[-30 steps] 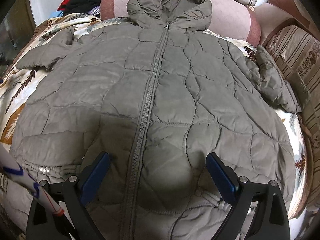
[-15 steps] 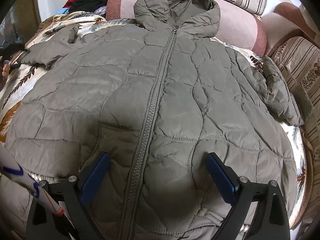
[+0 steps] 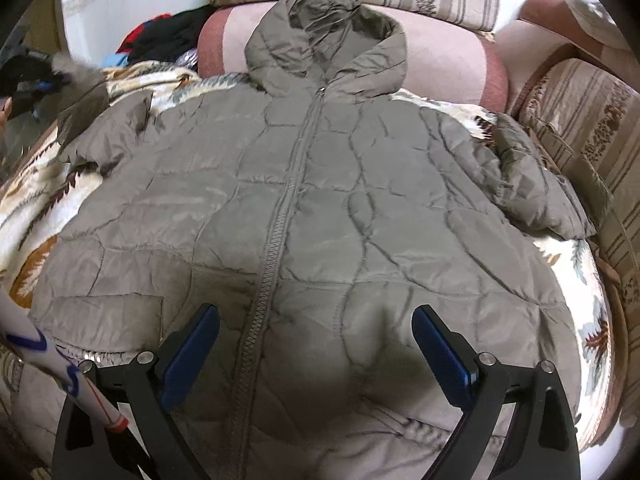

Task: Fold large clothes
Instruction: 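Grasp the sleeve with the left tool and fold it across the jacket body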

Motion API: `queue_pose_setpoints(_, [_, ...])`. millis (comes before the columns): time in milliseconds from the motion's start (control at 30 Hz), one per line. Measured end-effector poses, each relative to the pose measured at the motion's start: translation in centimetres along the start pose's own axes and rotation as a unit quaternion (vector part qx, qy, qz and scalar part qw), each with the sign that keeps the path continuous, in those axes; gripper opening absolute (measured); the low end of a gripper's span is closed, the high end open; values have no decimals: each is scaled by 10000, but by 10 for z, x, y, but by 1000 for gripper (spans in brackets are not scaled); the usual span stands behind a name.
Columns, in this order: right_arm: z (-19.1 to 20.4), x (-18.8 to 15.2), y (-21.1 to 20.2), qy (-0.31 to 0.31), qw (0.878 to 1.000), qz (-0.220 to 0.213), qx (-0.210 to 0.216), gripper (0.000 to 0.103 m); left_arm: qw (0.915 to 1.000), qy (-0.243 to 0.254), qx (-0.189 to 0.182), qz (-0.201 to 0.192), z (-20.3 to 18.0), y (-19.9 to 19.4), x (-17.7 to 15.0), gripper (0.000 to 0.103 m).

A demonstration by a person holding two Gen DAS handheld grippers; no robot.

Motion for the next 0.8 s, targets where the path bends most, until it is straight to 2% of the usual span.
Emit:
queue_pose_setpoints(100, [-11, -2, -10, 120, 9999, -89, -49, 99, 9978, 333, -468, 341, -57, 16, -38, 10])
queue_pose_setpoints(233, [-34, -6, -20, 433, 9989, -128, -124, 99, 9906, 655, -681, 992, -112, 55, -99, 10])
queue_pose_setpoints(267, [-39, -7, -21, 514, 9985, -129, -139, 99, 9891, 780, -595, 1101, -122, 65, -113, 11])
queue_pose_setpoints(333, [-50, -9, -24, 687, 9974, -126, -162, 99, 9852, 1122, -197, 1279, -139, 87, -143, 13])
queue_pose_setpoints(400, [-61, -10, -27, 831, 9963, -111, -191, 99, 9813, 1391, 47, 1332, -148, 94, -160, 14])
queue_pose_setpoints(500, [-74, -7, -30, 941, 9953, -85, -197, 99, 9772, 1749, 52, 1202, -160, 75, -173, 21])
queue_pose_setpoints(533, [-77, -3, -30, 958, 9952, -78, -174, 99, 9765, 1823, 27, 1147, -158, 66, -176, 29])
queue_pose_setpoints(600, [-82, 5, -28, 1015, 9948, -50, -71, 99, 9777, 1874, 108, 937, -153, 39, -181, 54])
queue_pose_setpoints(633, [-84, 11, -26, 1090, 9940, -35, 31, 99, 9799, 1830, 235, 753, -146, 25, -182, 72])
queue_pose_setpoints(700, [-86, 24, -18, 1290, 9911, 9, 334, 99, 9831, 1719, 447, 437, -126, 1, -184, 75])
queue_pose_setpoints(800, [-81, 41, 4, 1576, 9836, 90, 874, 99, 9859, 1487, 701, 307, -100, -19, -189, 75])
Point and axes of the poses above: each gripper's, at about its wrist camera, not at the fingertips, and y roughly the way its jaws point, z to its left, x to its top, the point moved 4 cm from there along y, roughly the way its jaws point, and after that the axes turned 7 degrees about x, right-handed, at the moved point
